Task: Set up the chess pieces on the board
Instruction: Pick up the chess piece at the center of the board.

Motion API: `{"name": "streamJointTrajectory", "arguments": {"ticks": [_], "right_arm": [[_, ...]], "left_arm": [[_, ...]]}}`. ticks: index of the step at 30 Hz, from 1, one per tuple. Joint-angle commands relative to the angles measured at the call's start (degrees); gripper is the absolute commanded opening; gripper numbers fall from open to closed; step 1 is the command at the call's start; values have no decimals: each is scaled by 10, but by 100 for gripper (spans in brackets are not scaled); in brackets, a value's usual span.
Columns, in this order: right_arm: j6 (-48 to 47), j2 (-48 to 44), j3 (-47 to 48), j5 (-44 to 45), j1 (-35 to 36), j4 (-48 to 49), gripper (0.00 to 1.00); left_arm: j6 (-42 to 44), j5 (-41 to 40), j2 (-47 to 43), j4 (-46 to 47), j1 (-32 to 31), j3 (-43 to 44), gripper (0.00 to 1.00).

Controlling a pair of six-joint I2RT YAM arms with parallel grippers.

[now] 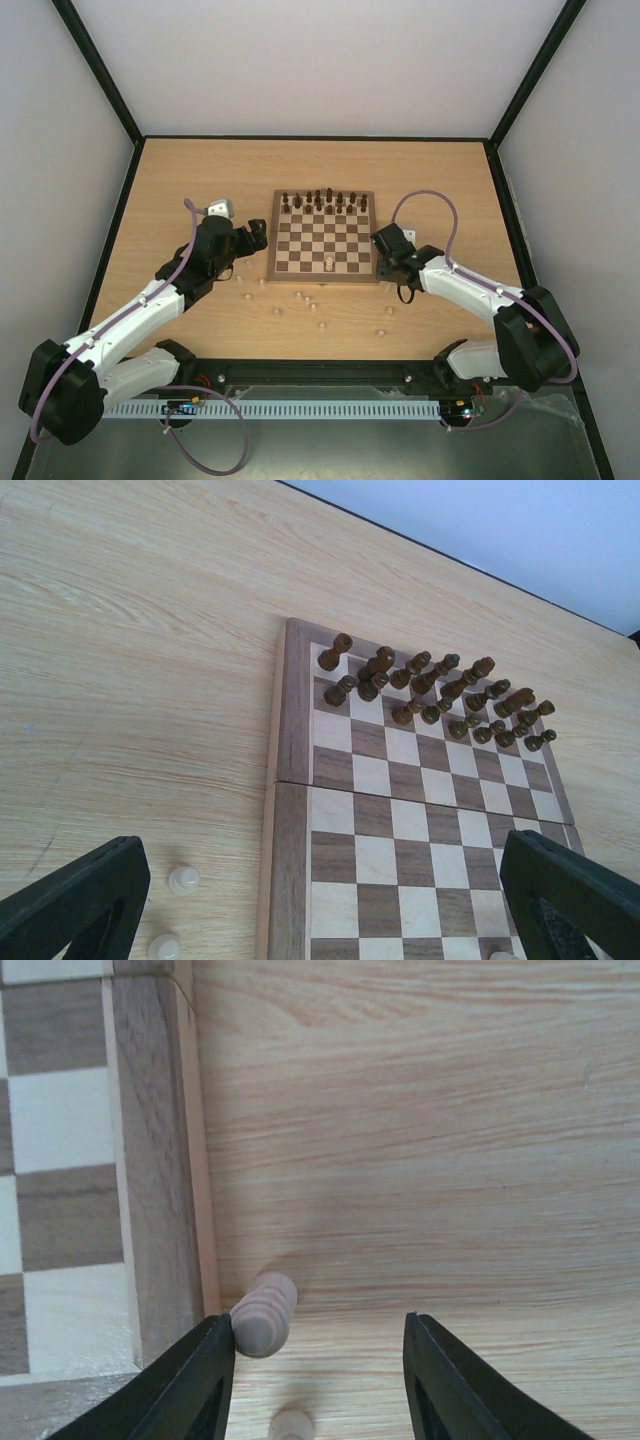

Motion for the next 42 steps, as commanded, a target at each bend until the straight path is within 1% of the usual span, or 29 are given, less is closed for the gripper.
{"name": "streamJointTrajectory", "arguments": {"ticks": [1, 3, 5, 11, 15, 18, 21, 25, 31, 37, 42], "right_arm": [[7, -11, -16, -11, -1, -3, 46], [9, -15, -21, -13, -1, -1, 46], [8, -14, -25, -20, -1, 5, 43], [3, 7, -18, -35, -1, 21, 41], [-1, 21, -6, -36, -1, 23, 34], [-2, 29, 1, -34, -1, 22, 32], [-2, 29, 4, -29, -1, 21, 27], [-2, 24, 4, -21, -1, 20, 18], [-1, 18, 8, -5, -1, 13, 13], [-2, -13, 26, 7, 0, -17, 9], [-8, -63, 81, 14, 17, -62, 9]], "left_arm": [[-1, 0, 3, 4, -1, 8, 99], [-2, 1, 4, 4, -1, 8, 99], [-1, 2, 3, 4, -1, 8, 99], [-1, 1, 3, 4, -1, 8, 99], [0, 0, 0, 4, -1, 8, 99], [0, 0, 0, 3, -1, 8, 99], [0, 0, -2, 3, -1, 8, 99], [0, 2, -1, 4, -1, 7, 99], [0, 3, -1, 5, -1, 7, 99], [0, 1, -1, 5, -1, 7, 99], [-1, 3, -1, 6, -1, 7, 99]]}}
